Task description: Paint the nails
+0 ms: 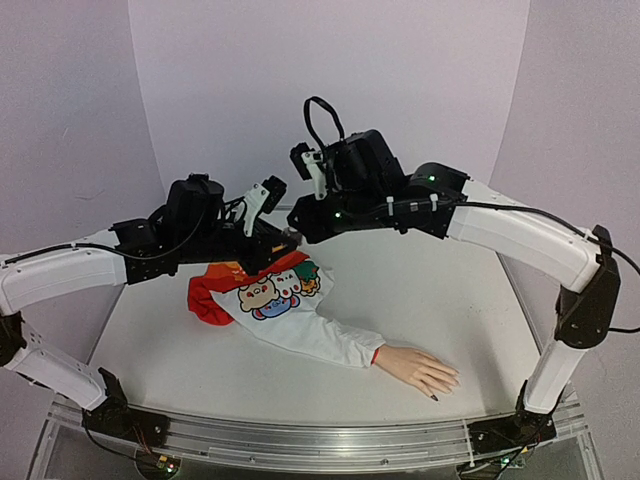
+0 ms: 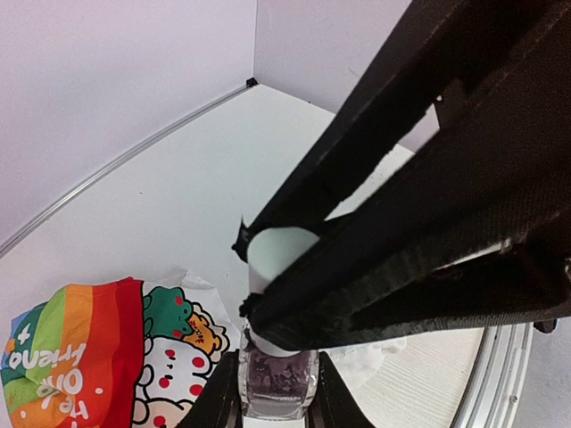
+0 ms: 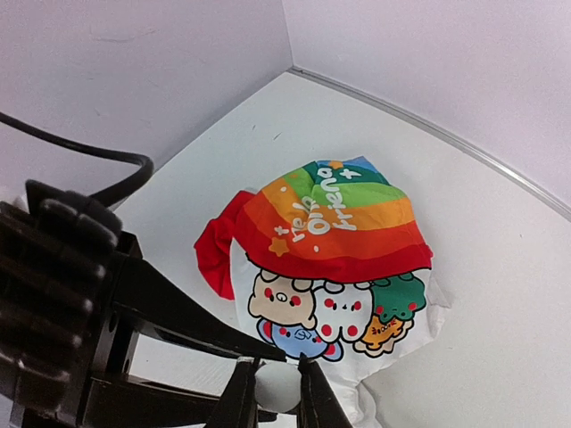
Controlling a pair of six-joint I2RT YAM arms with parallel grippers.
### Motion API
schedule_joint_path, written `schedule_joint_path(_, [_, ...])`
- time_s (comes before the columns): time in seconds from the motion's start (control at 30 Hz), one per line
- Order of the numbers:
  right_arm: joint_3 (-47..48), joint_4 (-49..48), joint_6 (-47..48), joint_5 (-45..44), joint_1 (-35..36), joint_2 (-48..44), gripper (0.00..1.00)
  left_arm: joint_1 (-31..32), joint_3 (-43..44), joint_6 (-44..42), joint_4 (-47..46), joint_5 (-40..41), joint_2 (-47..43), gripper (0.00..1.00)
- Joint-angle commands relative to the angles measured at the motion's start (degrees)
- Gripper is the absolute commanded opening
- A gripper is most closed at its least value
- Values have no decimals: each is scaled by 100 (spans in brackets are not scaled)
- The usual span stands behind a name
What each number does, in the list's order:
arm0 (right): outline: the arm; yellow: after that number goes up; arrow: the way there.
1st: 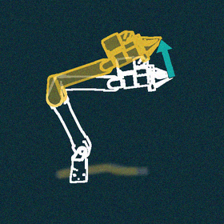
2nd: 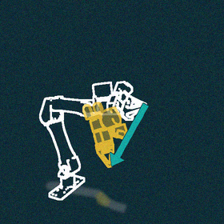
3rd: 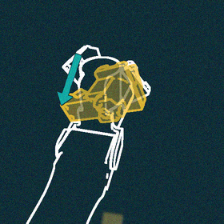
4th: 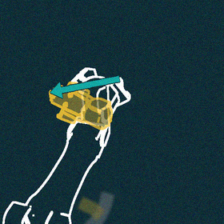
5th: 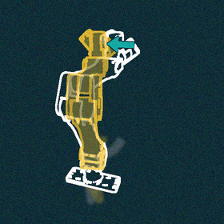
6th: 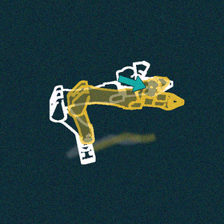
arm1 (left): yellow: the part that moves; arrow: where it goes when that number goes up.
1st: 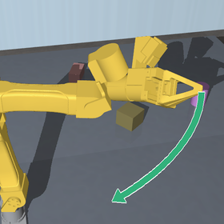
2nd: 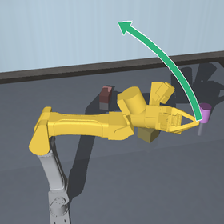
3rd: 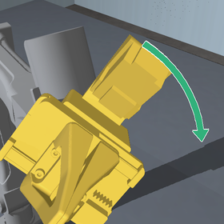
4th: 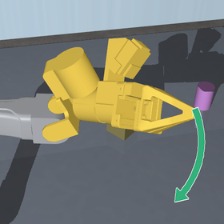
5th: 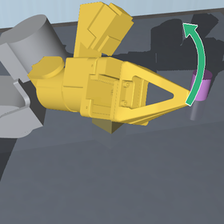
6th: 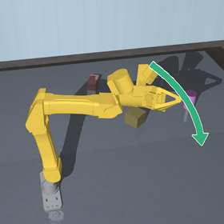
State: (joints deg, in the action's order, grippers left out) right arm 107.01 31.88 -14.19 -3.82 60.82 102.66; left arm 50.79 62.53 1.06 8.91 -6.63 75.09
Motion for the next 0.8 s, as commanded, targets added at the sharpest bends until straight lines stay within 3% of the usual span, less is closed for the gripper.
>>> schedule_joint_path(0.0, [208,551,-226,-719,28,-170,0,-316,-142,436,-361,1372,-367,30])
schedule_joint_path(0.17, [99,396,-397,-1011,-90,-291,0,-316,-455,285,-568,917,-689,59])
schedule_joint_path(0.2, [45,367,-437,-1078,-137,-348,0,-320,-537,236,-616,801,-770,79])
schedule_joint_path(0.23, [-57,335,-456,-1177,-185,-406,0,-316,-598,183,-653,605,-836,87])
schedule_joint_path(0.37, [-533,49,-631,-1238,-386,-766,0,-316,-924,104,-1056,4,-1077,94])
schedule_joint_path(0.43, [-897,47,-757,-1740,-514,-986,0,-312,-962,109,-1041,-97,-1118,98])
schedule_joint_path(0.63, [-3240,47,-1533,-3198,-1381,-2061,0,-316,-1064,125,-974,354,-1347,100])
schedule_joint_path(0.77, [-4522,49,-2059,-3280,-2092,-2673,0,-316,-1095,96,-1013,949,-1526,100])
